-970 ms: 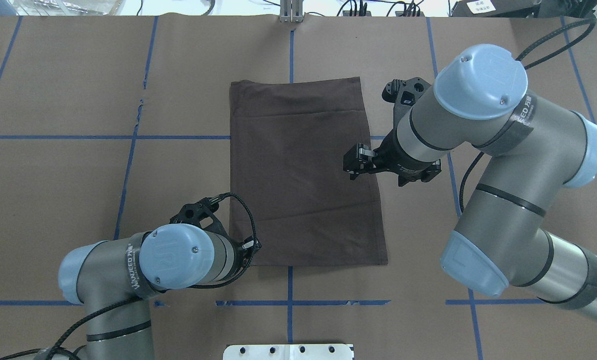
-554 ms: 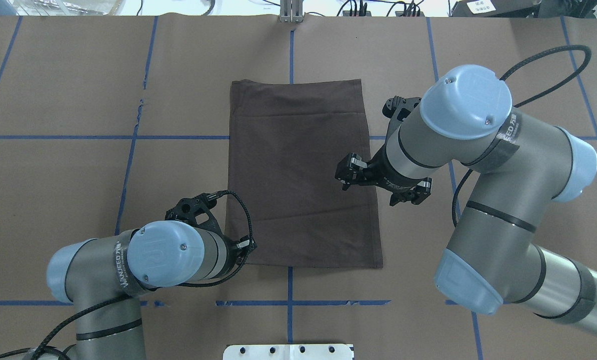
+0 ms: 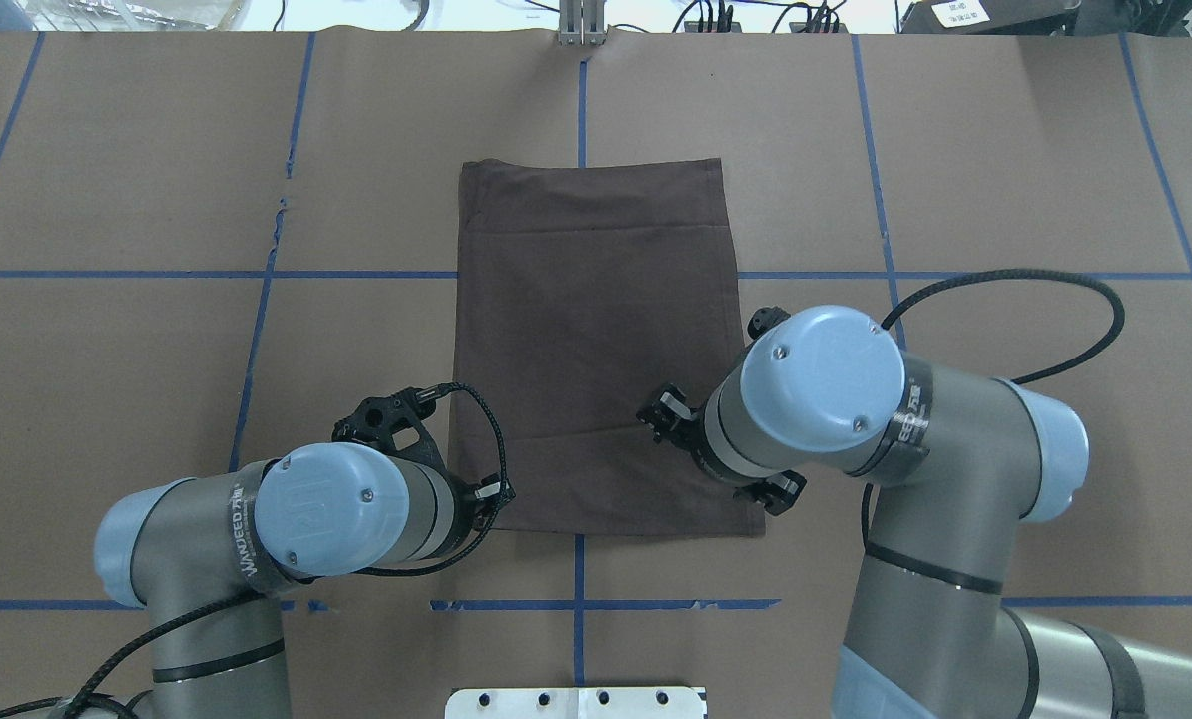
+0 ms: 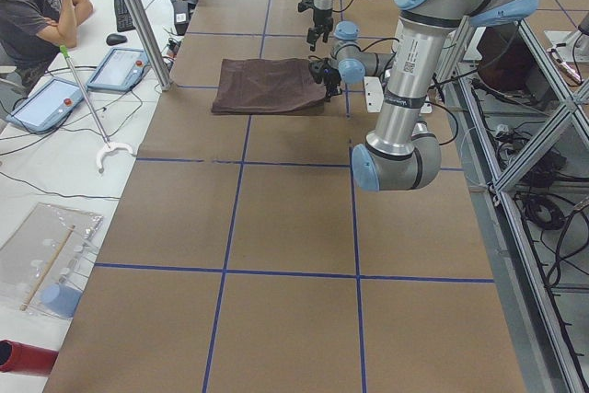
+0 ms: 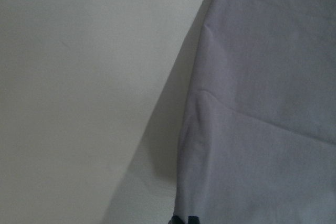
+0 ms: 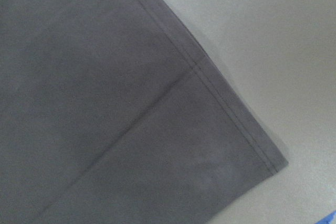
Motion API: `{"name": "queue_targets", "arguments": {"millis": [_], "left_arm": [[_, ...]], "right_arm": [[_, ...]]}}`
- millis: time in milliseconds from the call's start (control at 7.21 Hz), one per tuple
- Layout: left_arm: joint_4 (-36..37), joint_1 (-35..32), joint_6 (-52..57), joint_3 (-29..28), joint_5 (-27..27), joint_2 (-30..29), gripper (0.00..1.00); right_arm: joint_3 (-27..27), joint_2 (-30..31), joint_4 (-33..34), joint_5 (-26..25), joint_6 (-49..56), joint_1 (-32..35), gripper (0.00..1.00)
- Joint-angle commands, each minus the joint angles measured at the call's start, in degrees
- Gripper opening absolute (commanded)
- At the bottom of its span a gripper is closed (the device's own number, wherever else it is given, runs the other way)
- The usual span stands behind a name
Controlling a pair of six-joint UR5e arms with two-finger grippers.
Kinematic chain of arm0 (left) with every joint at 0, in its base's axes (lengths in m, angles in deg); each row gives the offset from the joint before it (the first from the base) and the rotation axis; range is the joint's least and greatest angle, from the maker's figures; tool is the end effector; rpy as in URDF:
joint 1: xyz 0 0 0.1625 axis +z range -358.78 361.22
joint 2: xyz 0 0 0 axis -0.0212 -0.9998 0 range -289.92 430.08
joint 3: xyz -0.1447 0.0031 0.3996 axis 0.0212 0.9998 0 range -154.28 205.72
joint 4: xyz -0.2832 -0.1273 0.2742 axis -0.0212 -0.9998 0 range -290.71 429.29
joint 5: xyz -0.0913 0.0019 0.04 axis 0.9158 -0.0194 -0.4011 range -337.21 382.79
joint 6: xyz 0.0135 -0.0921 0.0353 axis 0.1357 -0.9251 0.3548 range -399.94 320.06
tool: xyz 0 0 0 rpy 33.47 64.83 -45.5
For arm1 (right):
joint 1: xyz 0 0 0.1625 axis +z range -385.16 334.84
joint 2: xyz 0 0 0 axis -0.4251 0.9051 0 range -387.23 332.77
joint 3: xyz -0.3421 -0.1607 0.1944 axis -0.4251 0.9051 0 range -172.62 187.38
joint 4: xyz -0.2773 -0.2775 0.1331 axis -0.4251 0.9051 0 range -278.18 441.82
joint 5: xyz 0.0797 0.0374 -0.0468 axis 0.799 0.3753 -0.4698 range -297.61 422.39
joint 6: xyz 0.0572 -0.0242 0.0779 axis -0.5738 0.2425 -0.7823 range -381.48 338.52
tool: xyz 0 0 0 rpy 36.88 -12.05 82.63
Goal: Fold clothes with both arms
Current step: 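Move the right gripper to the shirt's near corner beside the left gripper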
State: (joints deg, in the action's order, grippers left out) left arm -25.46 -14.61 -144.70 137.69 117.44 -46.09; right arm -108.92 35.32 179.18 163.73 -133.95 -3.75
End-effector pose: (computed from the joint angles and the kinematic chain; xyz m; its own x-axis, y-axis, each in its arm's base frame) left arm 0.5321 -0.2809 0.2322 0.5078 -0.4080 -0.7587 0.3505 0.9024 -0.2507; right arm -0.4867 -0.3129 0.2184 0.5072 0.6013 0.6174 -0.4536 0.7953 -0.4020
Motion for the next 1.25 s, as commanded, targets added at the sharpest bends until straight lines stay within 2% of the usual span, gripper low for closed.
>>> {"name": "queue_targets", "arguments": {"millis": [0, 139, 416, 1109], "left_arm": [[0.0, 0.01, 0.0, 0.0, 0.0, -0.19, 0.0], [0.0, 0.09, 0.0, 0.0, 0.09, -0.19, 0.0], [-0.09, 0.09, 0.0, 0.0, 0.09, -0.37, 0.0], [0.0, 0.09, 0.0, 0.0, 0.0, -0.63, 0.0]], "right_arm": [[1.68, 1.96, 0.11, -4.39, -2.93, -4.18, 1.0], [3.61, 1.61, 0.12, -4.57, -2.49, -4.27, 1.0], [4.85, 1.08, 0.29, -3.78, 4.86, -1.04, 1.0], [9.6, -0.15, 0.03, -2.99, 7.44, -1.11, 1.0]]}}
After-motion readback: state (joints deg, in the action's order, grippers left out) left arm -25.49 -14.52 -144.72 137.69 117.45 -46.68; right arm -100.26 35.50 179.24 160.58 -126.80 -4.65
